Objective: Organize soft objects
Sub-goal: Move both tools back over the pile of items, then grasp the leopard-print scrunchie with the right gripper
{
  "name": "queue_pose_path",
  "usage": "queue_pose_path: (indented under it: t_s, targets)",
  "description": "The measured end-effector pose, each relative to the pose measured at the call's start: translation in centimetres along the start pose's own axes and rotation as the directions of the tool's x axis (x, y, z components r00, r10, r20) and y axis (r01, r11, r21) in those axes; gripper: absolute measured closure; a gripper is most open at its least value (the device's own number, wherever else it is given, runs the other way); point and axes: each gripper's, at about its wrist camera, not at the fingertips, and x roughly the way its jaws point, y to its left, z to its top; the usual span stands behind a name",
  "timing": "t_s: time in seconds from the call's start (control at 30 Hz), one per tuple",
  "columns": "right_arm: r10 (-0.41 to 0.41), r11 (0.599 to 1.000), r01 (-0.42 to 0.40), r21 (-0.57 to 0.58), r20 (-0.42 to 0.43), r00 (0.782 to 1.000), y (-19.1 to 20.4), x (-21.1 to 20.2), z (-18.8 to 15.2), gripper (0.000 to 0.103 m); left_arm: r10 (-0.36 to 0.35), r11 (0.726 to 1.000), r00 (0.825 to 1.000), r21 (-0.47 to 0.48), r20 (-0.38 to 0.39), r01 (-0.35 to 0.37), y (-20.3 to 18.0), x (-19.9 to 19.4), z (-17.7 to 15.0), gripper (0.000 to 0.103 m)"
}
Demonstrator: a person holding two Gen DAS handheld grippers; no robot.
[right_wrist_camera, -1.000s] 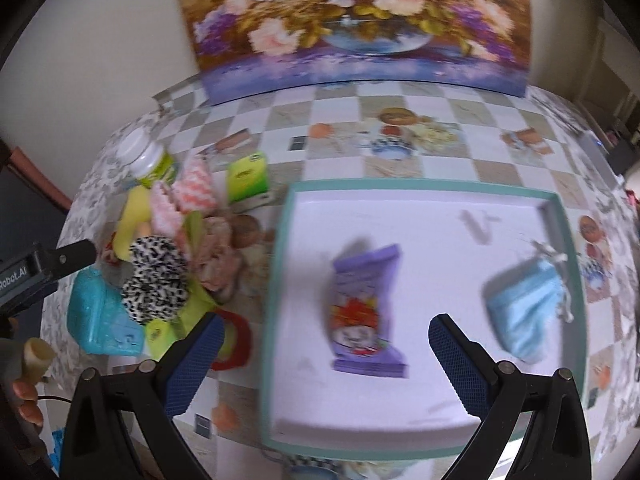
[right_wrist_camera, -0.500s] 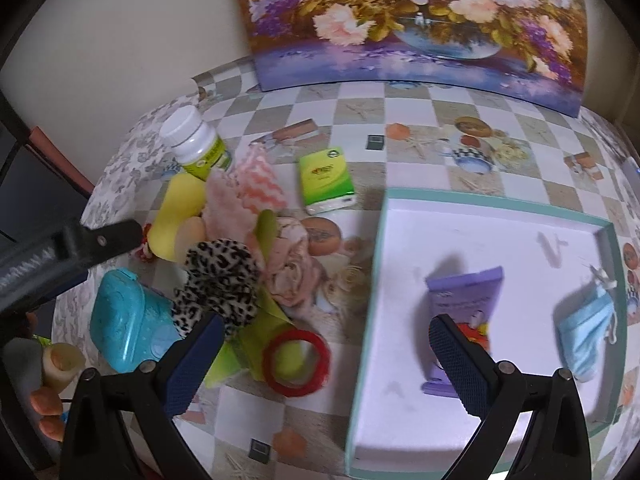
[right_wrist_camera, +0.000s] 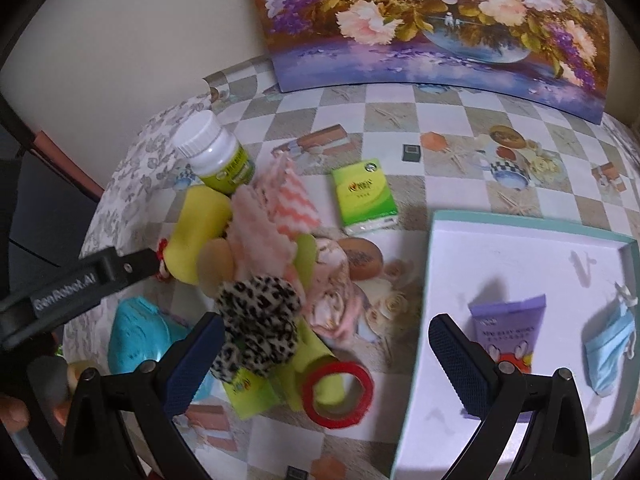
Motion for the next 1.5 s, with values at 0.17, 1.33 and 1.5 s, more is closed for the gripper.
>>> queue_pose_path:
  t_s: [0.17,1.33,1.5]
  targets:
    - [0.007,1.000,-0.007,-0.010,-0.005,1.000,0.8,0.6,0.6,0.000,0.014,1.000,1.000,-0.009,-0.008,-0.014,0.6,0.6,0.6,0.002]
    - [0.053,0.994,-0.061,-0.087,-0.091,0.994,4.2,4.5,-1.2,0.046,0.035,0.999,0.998,-0.026,-0.054,-0.036,1.3,2.2,0.4,0.002]
    - [0.061,0.993,-0.070,-0.097,-0.089,0.994,4.3,4.3,-1.2,0.056,0.034,0.999,0.998,-0.023,-0.055,-0.035,1.2,2.1,0.4,0.002]
